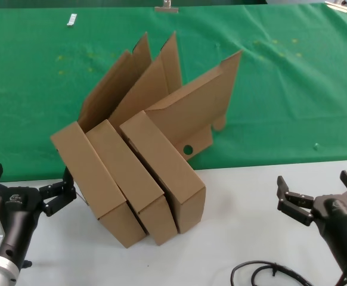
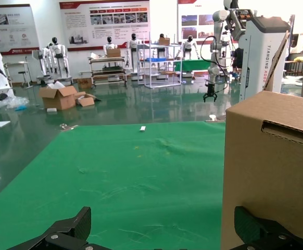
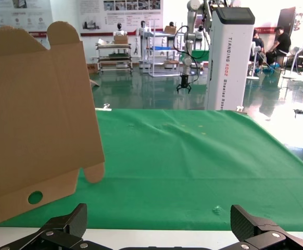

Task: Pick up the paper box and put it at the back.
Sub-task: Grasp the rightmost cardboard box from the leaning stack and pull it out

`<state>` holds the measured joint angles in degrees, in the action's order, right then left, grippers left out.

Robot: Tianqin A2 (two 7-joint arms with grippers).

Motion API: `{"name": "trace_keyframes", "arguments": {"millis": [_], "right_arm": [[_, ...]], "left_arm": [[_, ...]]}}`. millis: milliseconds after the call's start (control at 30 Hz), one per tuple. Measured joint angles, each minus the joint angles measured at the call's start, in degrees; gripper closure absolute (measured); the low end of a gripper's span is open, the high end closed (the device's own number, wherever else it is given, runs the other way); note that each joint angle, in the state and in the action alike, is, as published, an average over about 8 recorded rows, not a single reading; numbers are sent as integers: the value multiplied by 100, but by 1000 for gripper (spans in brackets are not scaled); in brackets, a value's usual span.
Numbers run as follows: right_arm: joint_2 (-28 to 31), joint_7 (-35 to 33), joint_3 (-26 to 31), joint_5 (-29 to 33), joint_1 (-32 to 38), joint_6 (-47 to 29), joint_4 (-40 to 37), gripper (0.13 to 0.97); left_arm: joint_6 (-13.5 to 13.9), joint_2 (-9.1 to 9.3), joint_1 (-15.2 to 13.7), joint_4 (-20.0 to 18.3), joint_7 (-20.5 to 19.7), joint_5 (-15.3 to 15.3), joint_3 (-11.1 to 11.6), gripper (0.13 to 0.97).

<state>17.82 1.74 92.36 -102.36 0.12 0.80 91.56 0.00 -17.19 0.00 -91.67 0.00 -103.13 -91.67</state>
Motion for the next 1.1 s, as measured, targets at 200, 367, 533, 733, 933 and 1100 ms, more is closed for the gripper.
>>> {"name": "trace_keyframes", "arguments": {"millis": [200,367,533,733,933,1100], "right_arm": [[0,0,0,0,0,0,0,129],[0,0,0,0,0,0,0,129],[0,0,0,0,0,0,0,129],[-1,0,-3,1,0,-3,0,129],[-62,-198,-227,-88,41,-397,-13,129],[-101,-683,-848,-436,148,-1191,-109,129]], "left_arm": [[0,0,0,0,0,0,0,132],[0,0,0,0,0,0,0,146],[0,0,0,0,0,0,0,160],[0,0,0,0,0,0,0,232],[0,0,0,0,0,0,0,315],[0,0,0,0,0,0,0,416]]}}
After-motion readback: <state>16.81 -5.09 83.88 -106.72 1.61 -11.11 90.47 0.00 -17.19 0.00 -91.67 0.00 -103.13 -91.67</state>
